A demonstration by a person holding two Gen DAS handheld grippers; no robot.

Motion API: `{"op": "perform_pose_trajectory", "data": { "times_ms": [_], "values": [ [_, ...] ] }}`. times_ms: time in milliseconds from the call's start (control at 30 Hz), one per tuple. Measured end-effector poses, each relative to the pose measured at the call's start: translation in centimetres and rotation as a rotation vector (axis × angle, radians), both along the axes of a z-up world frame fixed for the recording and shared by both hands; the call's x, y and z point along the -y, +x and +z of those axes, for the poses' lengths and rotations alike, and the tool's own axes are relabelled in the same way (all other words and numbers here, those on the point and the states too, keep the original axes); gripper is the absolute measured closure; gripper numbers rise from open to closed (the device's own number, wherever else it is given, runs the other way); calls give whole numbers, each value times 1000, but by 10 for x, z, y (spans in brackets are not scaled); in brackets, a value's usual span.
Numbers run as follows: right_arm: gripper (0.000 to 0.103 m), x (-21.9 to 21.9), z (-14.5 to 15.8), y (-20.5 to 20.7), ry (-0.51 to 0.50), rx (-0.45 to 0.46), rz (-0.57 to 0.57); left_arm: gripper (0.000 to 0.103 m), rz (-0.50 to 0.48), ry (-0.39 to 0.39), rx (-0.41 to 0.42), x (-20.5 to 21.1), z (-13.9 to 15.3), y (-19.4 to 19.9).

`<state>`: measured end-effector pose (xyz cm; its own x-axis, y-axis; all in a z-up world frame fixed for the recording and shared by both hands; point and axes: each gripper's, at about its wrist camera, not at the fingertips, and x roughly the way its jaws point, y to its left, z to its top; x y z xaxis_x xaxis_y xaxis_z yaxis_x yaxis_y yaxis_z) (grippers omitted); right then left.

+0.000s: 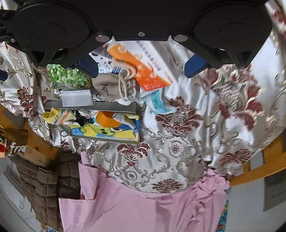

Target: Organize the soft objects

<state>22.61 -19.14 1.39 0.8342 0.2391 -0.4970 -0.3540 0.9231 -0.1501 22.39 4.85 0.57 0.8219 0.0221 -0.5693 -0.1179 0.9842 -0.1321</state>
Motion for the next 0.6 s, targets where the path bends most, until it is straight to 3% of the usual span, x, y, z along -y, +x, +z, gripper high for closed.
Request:
{"op": "perform_pose_trajectory", "data": {
  "times_ms": [200, 367, 600],
  "values": [
    [0, 2, -9, 27, 24, -11, -10, 1, -67, -46, -36, -7, -10, 41],
    [0, -4, -19, 52, 15, -18, 0, 1, -126, -20, 8, -9, -21, 66],
    [0, -7, -20, 90, 18, 13, -6, 1, -253, -111, 35, -12, -41, 96]
  ]
}}
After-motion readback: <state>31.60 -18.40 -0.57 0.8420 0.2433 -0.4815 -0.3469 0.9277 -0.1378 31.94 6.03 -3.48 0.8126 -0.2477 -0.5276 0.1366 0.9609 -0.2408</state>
